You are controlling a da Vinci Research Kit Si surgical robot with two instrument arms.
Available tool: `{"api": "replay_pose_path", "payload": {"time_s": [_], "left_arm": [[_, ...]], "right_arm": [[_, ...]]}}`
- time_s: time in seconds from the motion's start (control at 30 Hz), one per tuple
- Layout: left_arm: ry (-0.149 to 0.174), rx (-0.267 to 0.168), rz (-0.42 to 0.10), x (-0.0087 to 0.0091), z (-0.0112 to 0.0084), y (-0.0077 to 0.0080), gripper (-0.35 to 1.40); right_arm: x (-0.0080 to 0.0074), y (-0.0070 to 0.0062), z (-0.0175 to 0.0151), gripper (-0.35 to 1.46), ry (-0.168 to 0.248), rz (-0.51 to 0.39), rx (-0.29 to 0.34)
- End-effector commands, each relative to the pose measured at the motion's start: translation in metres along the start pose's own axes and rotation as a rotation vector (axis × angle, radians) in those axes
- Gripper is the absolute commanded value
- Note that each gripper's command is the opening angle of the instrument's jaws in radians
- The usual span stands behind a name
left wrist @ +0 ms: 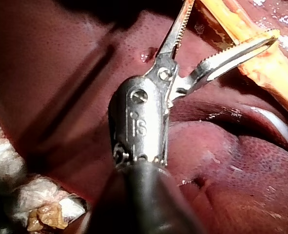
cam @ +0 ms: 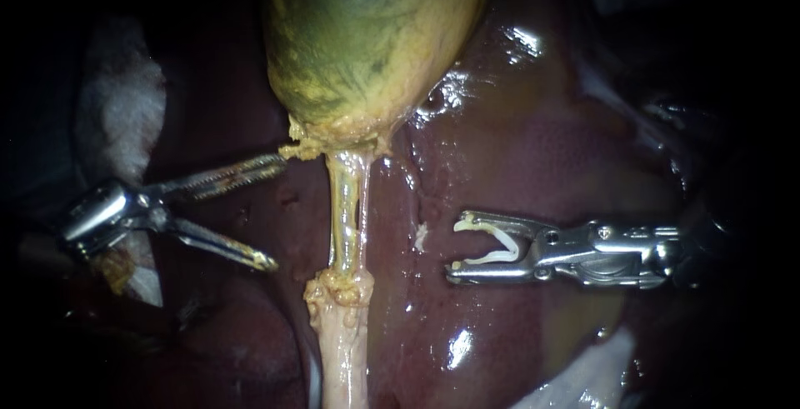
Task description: Grabbing gallbladder
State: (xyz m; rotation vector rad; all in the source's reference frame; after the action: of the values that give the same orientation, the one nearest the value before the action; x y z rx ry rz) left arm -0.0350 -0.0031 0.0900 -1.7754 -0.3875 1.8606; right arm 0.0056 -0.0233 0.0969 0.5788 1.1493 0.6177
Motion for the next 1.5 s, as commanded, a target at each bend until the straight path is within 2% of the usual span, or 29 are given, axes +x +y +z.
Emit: {"api": "replay_pose_path", "payload": {"time_s": [0.03, 0.13, 0.27, 0.5, 0.6, 0.77, 1.0, 1.23, 1.5], "left_arm": [[-0.001, 0.010, -0.002, 0.0001, -0.0004, -0.0004, 0.99], [-0.003, 0.056, -0.004, 0.0004, -0.0014, -0.0015, 0.99], [-0.007, 0.130, 0.001, 0.0004, -0.0017, -0.0024, 0.96], [-0.004, 0.222, -0.042, 0.0003, -0.0006, -0.0030, 0.86], [0.005, 0.258, -0.081, 0.0000, 0.0002, -0.0032, 0.78], [0.004, 0.296, -0.117, -0.0008, 0.0016, -0.0031, 0.74], [-0.001, 0.321, -0.175, -0.0021, 0.0030, -0.0027, 0.64], [-0.013, 0.339, -0.210, -0.0031, 0.0036, -0.0024, 0.42], [-0.007, 0.357, -0.233, -0.0033, 0.0039, -0.0024, 0.22]], "right_arm": [[0.0000, 0.0000, 0.0000, 0.60, 0.000, 0.001, 0.000], [0.0000, 0.0000, 0.0000, 0.60, 0.000, 0.001, 0.000], [0.0000, -0.0001, 0.0000, 0.60, 0.000, 0.001, 0.001], [-0.0001, -0.0001, 0.0000, 0.60, 0.000, 0.001, 0.001], [-0.0001, -0.0001, 0.0000, 0.60, 0.000, 0.000, 0.001], [-0.0001, -0.0002, 0.0000, 0.60, 0.000, 0.000, 0.001], [-0.0001, -0.0002, 0.0000, 0.60, 0.000, 0.000, 0.001], [-0.0001, -0.0002, 0.0000, 0.60, 0.000, 0.000, 0.001], [-0.0001, -0.0002, 0.0000, 0.60, 0.000, 0.000, 0.001]]}}
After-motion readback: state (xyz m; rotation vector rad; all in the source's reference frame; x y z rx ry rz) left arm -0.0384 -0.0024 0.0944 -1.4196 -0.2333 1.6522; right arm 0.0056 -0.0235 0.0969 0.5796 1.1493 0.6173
